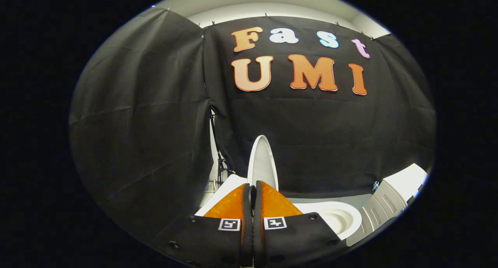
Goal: Open the toilet lid.
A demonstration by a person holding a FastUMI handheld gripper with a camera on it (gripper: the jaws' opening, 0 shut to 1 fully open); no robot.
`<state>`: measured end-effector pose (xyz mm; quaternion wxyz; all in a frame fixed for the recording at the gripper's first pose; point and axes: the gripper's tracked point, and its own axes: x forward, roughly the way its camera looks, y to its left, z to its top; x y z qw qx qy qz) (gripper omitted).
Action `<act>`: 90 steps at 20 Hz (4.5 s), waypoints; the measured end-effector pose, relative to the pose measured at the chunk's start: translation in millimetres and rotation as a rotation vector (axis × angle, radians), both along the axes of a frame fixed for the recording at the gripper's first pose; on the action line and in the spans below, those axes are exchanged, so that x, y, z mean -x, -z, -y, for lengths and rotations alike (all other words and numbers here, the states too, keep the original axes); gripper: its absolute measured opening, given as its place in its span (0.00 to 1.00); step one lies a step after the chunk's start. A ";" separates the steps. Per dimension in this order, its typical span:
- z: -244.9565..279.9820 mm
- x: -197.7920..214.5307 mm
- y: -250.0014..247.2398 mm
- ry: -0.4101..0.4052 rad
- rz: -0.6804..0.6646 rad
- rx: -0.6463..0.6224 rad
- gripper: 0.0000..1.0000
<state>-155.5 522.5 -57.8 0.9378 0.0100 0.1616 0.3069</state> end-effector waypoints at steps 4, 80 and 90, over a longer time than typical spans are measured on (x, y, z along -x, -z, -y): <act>-5.9 3.4 0.0 -0.008 0.001 0.002 0.09; 453.3 -194.4 -132.4 0.388 0.196 -0.136 0.96; 444.4 -194.5 -130.3 0.378 0.198 -0.119 0.96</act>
